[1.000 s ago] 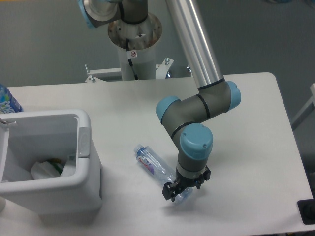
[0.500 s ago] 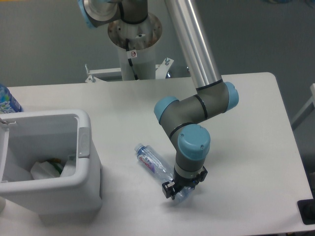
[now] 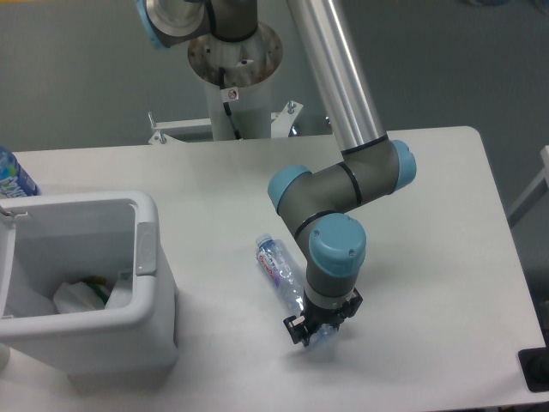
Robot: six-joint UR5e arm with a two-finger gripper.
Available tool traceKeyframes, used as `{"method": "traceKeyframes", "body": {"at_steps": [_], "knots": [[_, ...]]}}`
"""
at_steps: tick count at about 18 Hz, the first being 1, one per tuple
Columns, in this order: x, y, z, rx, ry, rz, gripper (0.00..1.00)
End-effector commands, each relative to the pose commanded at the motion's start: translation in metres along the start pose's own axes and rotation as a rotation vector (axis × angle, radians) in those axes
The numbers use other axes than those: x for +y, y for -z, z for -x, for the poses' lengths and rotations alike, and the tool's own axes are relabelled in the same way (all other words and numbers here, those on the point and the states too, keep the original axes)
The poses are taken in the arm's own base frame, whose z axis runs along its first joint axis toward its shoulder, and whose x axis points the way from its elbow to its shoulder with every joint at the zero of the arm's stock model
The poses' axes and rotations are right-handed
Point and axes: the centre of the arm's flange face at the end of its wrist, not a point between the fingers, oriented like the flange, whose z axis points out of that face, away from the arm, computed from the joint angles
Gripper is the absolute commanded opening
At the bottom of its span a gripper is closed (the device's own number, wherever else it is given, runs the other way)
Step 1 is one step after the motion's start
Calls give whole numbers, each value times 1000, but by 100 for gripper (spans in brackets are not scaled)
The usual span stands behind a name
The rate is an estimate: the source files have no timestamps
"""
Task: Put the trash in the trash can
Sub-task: 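Close the gripper on the bottle's cap end and lift it upright, then carry the hanging bottle over the white bin and lower it in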
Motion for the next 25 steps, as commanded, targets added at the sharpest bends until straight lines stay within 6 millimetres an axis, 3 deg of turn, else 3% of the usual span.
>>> {"method": "traceKeyframes", "body": {"at_steps": [8,13,17,23,25], "knots": [[-1,12,-1,0,-35,-17,59],[-6,42,-3,3,-76,-64,59],[-27,132,-14,30,-148,-231,59],[-35,243,-30,202,-160,-418,59],[-37,280,-27,249,-131,-477,59]]}}
